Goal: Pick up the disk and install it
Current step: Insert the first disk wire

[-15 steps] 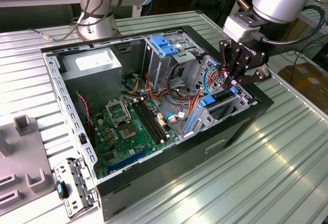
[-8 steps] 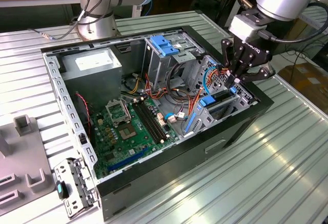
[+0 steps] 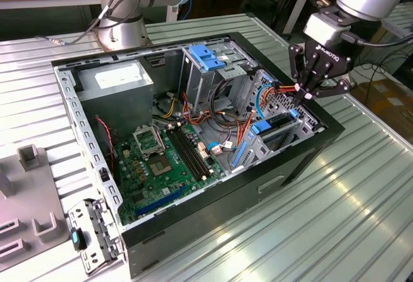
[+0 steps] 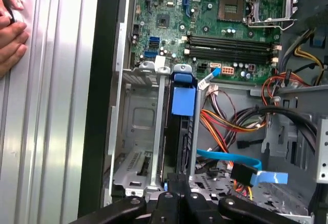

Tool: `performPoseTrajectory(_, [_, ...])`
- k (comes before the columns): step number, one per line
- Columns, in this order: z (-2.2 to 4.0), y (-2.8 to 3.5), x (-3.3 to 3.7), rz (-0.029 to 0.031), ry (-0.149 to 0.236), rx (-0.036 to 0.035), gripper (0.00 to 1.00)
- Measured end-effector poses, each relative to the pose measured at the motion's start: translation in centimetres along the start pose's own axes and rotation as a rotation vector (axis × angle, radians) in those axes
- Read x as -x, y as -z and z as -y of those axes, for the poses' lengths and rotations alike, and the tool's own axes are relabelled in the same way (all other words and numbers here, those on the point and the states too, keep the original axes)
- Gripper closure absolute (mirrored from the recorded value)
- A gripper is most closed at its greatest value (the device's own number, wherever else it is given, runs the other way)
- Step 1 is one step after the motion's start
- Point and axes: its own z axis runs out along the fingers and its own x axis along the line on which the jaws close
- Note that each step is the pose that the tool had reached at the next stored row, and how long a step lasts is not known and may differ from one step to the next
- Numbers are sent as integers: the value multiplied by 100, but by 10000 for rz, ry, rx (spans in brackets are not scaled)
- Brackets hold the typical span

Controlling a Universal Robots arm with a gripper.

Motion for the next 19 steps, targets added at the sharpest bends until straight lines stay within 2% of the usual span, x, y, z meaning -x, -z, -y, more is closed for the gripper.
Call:
performPoseTrajectory(3, [62, 1, -2, -4, 177, -2, 89])
performPoseTrajectory(7, [73, 2, -3, -17, 900, -11, 89])
performPoseTrajectory(12, [81, 0, -4, -39, 2215, -29, 89])
performPoseTrajectory(14, [84, 0, -4, -48, 2606, -34, 89])
performPoseTrajectory(16, [92, -1, -4, -50, 2840, -38, 89])
performPoseTrajectory(19, [92, 0, -5, -52, 2841, -38, 89])
